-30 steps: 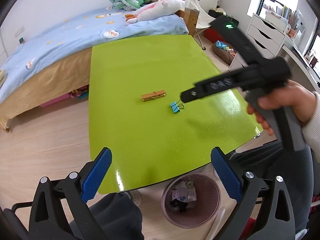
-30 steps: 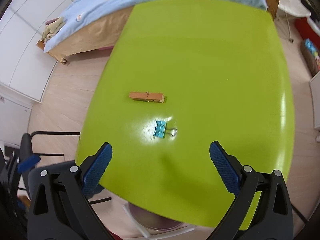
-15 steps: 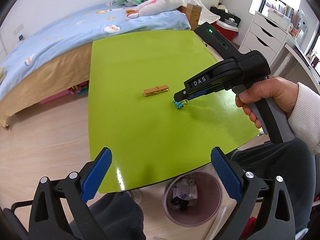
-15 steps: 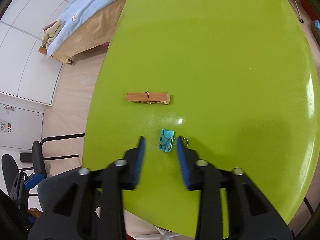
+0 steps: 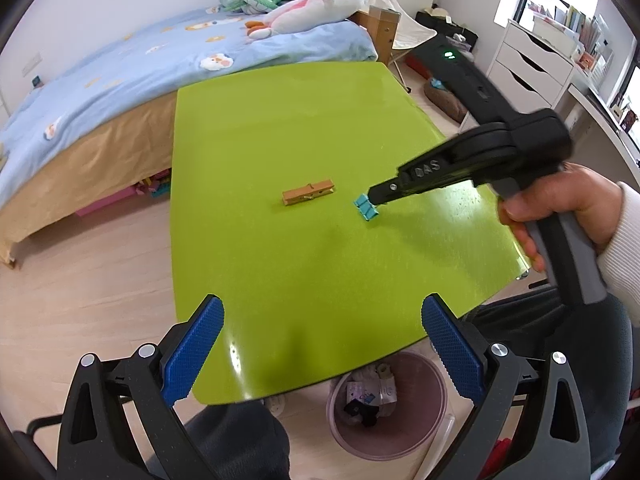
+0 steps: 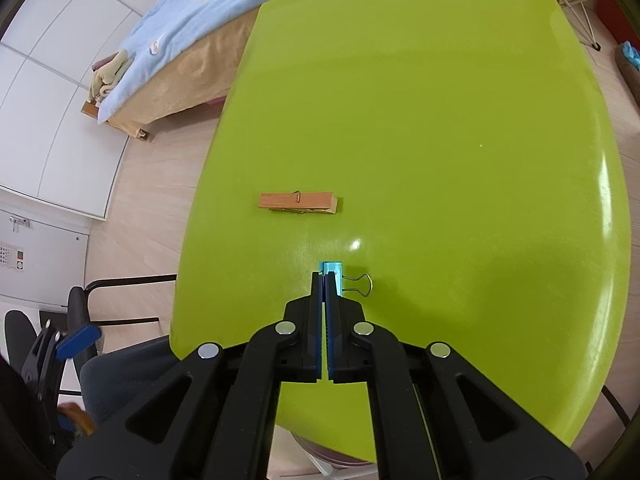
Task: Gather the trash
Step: 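Grasp the wooden clothespin with the left gripper while the right gripper holds the clip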
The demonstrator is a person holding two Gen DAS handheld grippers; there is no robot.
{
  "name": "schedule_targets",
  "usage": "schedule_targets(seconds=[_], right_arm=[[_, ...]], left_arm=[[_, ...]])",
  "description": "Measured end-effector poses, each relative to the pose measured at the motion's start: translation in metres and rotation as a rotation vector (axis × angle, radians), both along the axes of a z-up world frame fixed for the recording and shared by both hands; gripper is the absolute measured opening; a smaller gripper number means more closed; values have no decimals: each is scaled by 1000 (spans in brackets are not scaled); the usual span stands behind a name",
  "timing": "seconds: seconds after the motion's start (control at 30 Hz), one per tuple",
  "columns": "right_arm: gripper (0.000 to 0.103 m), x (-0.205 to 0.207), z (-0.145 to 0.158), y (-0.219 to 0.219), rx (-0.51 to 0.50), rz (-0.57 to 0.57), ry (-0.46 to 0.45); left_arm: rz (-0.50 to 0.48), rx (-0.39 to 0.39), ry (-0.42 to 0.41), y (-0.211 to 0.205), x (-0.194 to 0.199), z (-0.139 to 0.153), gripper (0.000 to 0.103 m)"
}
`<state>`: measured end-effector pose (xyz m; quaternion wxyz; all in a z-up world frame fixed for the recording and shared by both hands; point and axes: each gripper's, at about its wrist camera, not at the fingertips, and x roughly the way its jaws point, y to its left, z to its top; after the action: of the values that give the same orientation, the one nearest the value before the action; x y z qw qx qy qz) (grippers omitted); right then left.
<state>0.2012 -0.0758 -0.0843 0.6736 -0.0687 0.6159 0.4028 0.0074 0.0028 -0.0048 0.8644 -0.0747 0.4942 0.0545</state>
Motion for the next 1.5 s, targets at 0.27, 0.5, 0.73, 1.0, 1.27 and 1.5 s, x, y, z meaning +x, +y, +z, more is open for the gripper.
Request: schedule_targets(seconds=[0.27, 0.5, 0.73, 1.0, 1.27, 1.5], right_arm=[[1, -2, 16, -22, 3, -8, -16], [1, -2, 22, -34, -5, -3, -21], [1, -2, 21, -40, -19, -1, -24], [1, 1, 23, -45, -37, -4, -34], [1, 5, 17, -52, -47, -17, -26], [1, 9, 11, -52, -53, -25, -20]], left_arm=[[-65, 21, 27, 10, 38, 0, 95], [-130, 31, 83, 23, 82, -8, 95], [-180, 46, 154, 31, 121, -28, 95], [-243, 51, 218, 30, 146, -59, 95], [-254, 53, 238, 29, 159, -82, 73], [-248, 57, 262, 31, 161, -92, 54]])
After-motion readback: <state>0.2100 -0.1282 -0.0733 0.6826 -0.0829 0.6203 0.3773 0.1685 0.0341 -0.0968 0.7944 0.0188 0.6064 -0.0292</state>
